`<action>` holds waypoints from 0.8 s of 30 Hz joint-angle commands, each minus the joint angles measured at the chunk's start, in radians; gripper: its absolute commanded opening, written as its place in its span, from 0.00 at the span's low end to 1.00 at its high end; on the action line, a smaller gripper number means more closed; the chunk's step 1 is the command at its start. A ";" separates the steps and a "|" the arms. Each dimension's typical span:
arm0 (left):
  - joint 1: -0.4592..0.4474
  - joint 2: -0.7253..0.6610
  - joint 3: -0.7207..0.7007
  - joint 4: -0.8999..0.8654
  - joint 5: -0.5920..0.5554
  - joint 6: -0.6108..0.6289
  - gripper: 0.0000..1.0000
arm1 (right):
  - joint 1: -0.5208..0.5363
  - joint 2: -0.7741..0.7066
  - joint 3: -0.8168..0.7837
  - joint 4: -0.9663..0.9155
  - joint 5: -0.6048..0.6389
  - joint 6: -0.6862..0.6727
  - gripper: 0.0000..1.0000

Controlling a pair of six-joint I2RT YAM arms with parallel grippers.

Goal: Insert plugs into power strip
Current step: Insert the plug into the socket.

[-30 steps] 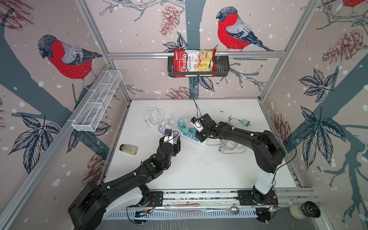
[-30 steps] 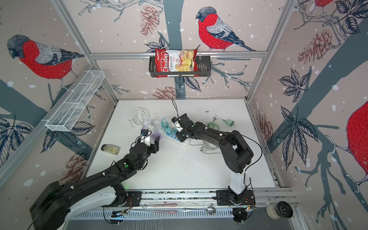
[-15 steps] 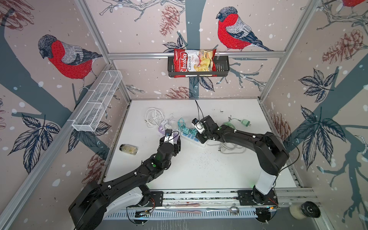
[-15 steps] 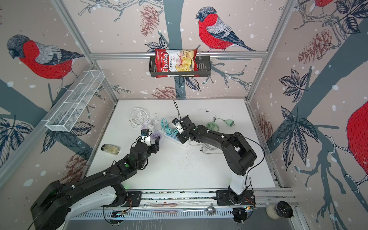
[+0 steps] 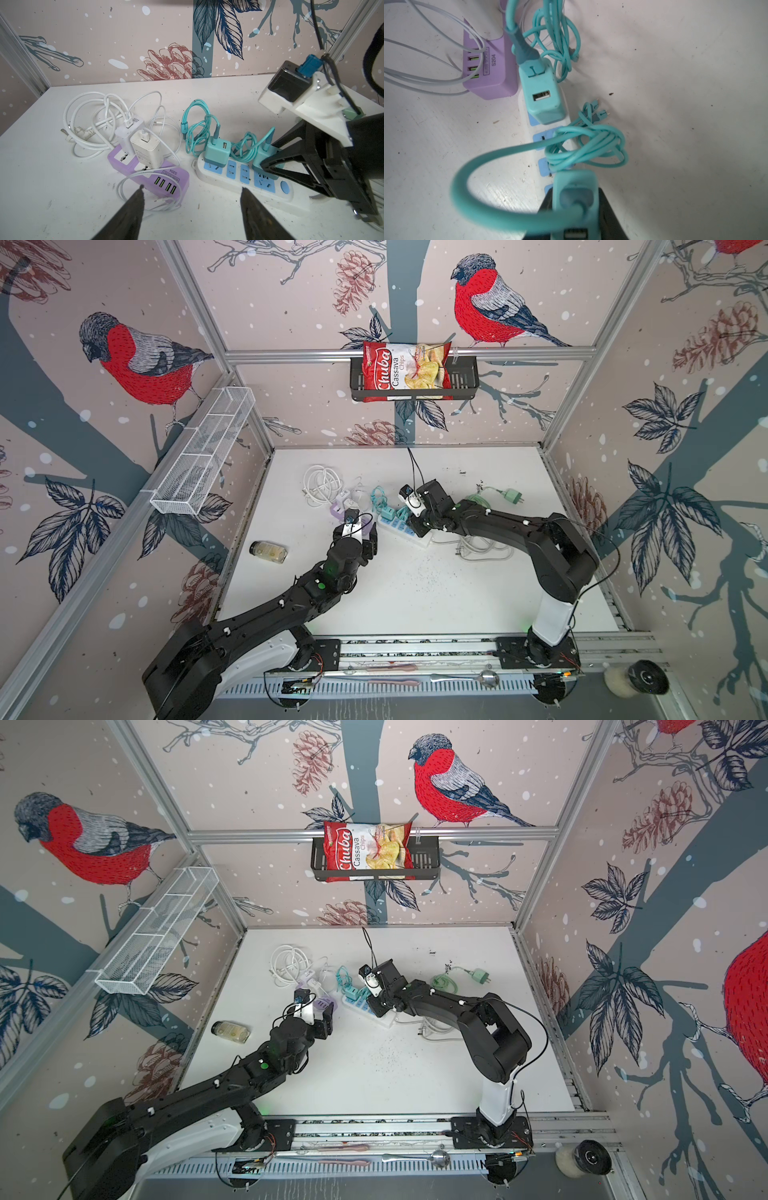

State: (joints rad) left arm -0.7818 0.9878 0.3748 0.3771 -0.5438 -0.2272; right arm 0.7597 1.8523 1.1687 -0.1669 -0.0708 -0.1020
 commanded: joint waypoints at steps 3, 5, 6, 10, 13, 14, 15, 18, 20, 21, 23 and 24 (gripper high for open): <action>0.002 0.006 0.005 0.037 -0.007 0.018 0.72 | 0.000 0.022 -0.066 -0.301 0.090 0.016 0.00; 0.001 0.012 0.004 0.042 0.001 0.020 0.72 | 0.000 0.015 -0.072 -0.303 0.096 0.022 0.00; 0.001 0.015 0.007 0.041 0.002 0.018 0.72 | -0.001 0.007 -0.081 -0.300 0.097 0.024 0.00; 0.001 0.023 0.009 0.046 0.005 0.016 0.72 | -0.003 -0.029 -0.108 -0.288 0.101 0.024 0.00; 0.002 0.023 0.011 0.047 0.010 0.018 0.72 | -0.005 -0.046 -0.124 -0.279 0.104 0.024 0.00; 0.001 0.023 0.013 0.045 0.009 0.018 0.72 | -0.007 -0.049 -0.129 -0.277 0.105 0.026 0.00; 0.001 0.022 0.015 0.044 0.010 0.019 0.72 | -0.007 -0.054 -0.136 -0.275 0.106 0.030 0.00; 0.001 0.021 0.018 0.043 0.010 0.024 0.72 | -0.002 -0.056 -0.147 -0.265 0.101 0.036 0.00; 0.002 0.024 0.020 0.047 0.013 0.028 0.72 | 0.000 -0.044 -0.140 -0.269 0.116 0.037 0.00; 0.001 0.026 0.025 0.042 0.014 0.029 0.72 | 0.000 -0.036 -0.134 -0.273 0.120 0.040 0.00; 0.002 0.028 0.031 0.032 0.016 0.026 0.72 | 0.001 -0.025 -0.132 -0.275 0.119 0.042 0.00; 0.001 0.026 0.033 0.030 0.015 0.026 0.72 | 0.004 -0.021 -0.133 -0.275 0.129 0.045 0.00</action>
State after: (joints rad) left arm -0.7818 1.0138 0.3969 0.3843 -0.5282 -0.2089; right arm 0.7609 1.7866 1.0595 -0.0868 -0.0364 -0.0750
